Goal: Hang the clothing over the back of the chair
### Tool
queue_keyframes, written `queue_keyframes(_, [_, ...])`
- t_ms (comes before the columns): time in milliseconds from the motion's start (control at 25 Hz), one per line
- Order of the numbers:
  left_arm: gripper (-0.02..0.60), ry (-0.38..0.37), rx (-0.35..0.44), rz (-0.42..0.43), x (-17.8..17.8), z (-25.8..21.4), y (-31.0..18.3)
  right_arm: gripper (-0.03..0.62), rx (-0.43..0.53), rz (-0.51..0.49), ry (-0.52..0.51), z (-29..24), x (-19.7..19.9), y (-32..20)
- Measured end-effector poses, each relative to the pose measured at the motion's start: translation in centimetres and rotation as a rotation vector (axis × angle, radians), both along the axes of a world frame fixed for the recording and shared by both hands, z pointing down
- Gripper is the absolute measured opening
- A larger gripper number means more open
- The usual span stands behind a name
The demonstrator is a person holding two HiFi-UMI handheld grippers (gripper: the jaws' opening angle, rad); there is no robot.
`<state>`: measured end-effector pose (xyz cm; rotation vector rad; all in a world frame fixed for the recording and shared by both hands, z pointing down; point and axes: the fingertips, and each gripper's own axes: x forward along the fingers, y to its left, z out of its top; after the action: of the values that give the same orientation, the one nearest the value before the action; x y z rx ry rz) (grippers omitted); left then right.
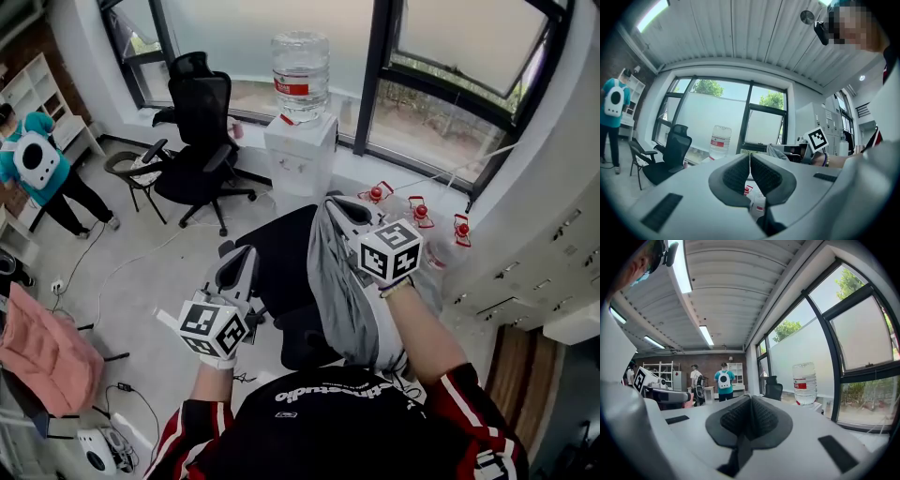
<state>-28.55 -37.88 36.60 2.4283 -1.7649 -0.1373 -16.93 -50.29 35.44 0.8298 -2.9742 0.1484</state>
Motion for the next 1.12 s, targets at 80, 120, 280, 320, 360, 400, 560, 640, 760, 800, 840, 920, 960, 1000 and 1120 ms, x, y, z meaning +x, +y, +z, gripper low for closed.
queue_keyframes(80, [0.028, 0.004, -0.001, -0.013, -0.8, -0.1, -0.1, 0.021, 0.006, 0.002, 0.0, -0.2, -0.8, -0.8])
queue_keyframes(120, [0.028, 0.006, -0.003, -0.02, -1.1, -0.1, -0.1, 0.021, 0.01, 0.002, 0.0, -0.4, -1.2, -1.2])
queue_keyframes(280, [0.028, 0.013, -0.004, -0.033, -1.6, -0.4, 0.0, 0.023, 0.017, 0.005, 0.012, -0.6, -2.2, -2.6])
queue_keyframes(320, [0.028, 0.014, -0.003, -0.035, -1.7, -0.6, 0.0, 0.022, 0.015, 0.009, 0.011, -0.6, -2.4, -2.9])
queue_keyframes(360, [0.028, 0.016, -0.004, -0.037, -1.9, -0.7, -0.1, 0.021, 0.013, 0.014, 0.009, -0.6, -2.6, -3.2])
queue_keyframes(400, [0.028, 0.018, -0.004, -0.039, -2.1, -0.9, -0.2, 0.021, 0.01, 0.02, 0.007, -0.6, -2.7, -3.5])
queue_keyframes(560, [0.028, 0.017, -0.002, -0.035, -2.0, -1.9, -0.8, 0.021, 0.028, 0.038, -0.029, -1.8, -2.9, -4.8])
queue_keyframes(640, [0.028, 0.014, 0.004, -0.027, -1.6, -2.2, -1.1, 0.021, 0.051, 0.047, -0.057, -2.9, -2.9, -5.6])
queue_keyframes(760, [0.028, 0.014, 0.009, -0.017, -0.9, -1.9, -1.2, 0.021, 0.063, 0.056, -0.048, -3.1, -2.8, -5.9])
queue_keyframes(800, [0.028, 0.016, 0.007, -0.016, -0.8, -1.7, -1.2, 0.021, 0.062, 0.057, -0.044, -2.8, -2.6, -5.8])
queue_keyframes(840, [0.028, 0.016, 0.002, -0.015, -0.8, -1.4, -1.2, 0.022, 0.057, 0.057, -0.042, -2.4, -2.4, -5.7])
queue_keyframes(920, [0.028, 0.015, -0.009, -0.012, -0.6, -0.8, -1.2, 0.021, 0.044, 0.057, -0.032, -1.7, -2.0, -5.4])
queue_keyframes(960, [0.028, 0.016, -0.013, -0.012, -0.6, -0.5, -1.2, 0.021, 0.038, 0.055, -0.023, -1.4, -1.8, -5.3])
queue_keyframes(1000, [0.028, 0.017, -0.017, -0.012, -0.6, -0.3, -1.1, 0.021, 0.033, 0.052, -0.011, -1.1, -1.7, -5.2])
queue_keyframes(1120, [0.028, 0.021, -0.026, -0.004, -0.1, 0.3, -1.0, 0.023, 0.023, 0.045, 0.017, -0.2, -1.1, -4.6])
